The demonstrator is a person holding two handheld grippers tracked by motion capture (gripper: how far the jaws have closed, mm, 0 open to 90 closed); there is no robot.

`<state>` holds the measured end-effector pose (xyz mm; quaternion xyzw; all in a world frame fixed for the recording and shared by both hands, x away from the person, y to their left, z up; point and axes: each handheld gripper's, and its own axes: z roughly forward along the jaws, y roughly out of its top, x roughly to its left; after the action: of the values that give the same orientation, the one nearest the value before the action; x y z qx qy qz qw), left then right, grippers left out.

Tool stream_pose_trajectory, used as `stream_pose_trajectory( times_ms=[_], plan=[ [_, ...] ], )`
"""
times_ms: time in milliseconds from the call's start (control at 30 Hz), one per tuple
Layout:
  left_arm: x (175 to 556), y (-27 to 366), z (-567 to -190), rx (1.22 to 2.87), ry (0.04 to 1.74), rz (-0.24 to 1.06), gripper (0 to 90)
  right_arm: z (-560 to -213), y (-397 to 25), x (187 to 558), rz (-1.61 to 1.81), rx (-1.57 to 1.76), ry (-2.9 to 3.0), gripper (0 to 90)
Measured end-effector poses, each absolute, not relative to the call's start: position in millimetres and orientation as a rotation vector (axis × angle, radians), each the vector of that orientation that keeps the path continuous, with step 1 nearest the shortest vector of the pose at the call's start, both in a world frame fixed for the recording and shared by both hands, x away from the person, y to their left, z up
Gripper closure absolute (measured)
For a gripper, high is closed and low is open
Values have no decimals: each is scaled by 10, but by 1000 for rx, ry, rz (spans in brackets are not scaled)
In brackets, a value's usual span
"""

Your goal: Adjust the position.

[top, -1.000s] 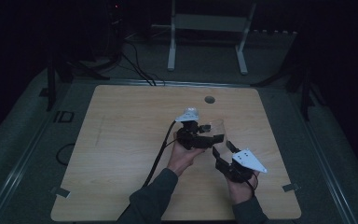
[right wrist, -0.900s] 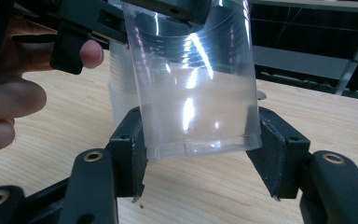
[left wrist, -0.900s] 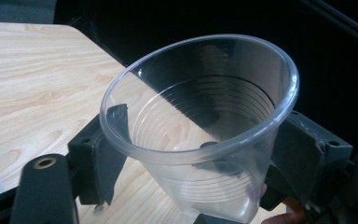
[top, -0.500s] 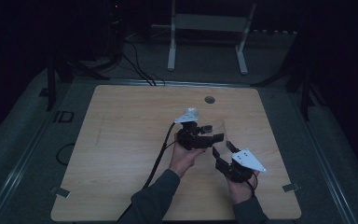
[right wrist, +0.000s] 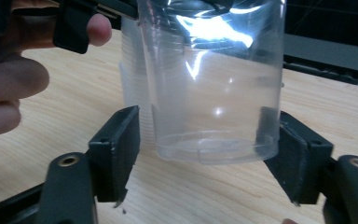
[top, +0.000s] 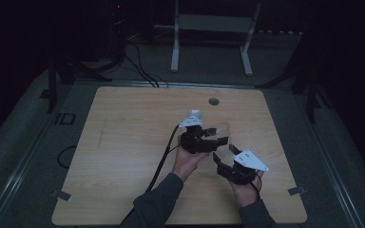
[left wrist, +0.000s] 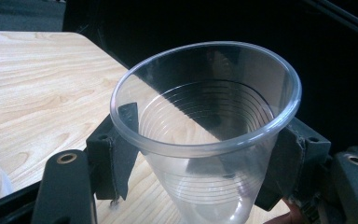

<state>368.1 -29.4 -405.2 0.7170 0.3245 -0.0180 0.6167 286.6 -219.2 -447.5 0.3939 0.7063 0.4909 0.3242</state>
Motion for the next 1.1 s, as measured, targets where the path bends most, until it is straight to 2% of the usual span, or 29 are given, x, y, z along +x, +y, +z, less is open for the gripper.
stream_pose_trajectory(
  times_ms=[200, 533, 767, 1100],
  plan=[
    [3661, -290, -4042, 1681, 738, 6, 313, -4426, -2227, 2887, 1311, 1037, 1887, 242],
    [3593, -328, -4036, 1790, 700, 139, 312, -4375, -2235, 2970, 1301, 1008, 1998, 252],
    [3507, -386, -4026, 1867, 655, 241, 307, -4433, -2214, 3014, 1293, 1024, 2031, 308],
    [3481, -414, -4024, 1864, 646, 249, 292, -4469, -2213, 3014, 1307, 1024, 2033, 406]
  ],
)
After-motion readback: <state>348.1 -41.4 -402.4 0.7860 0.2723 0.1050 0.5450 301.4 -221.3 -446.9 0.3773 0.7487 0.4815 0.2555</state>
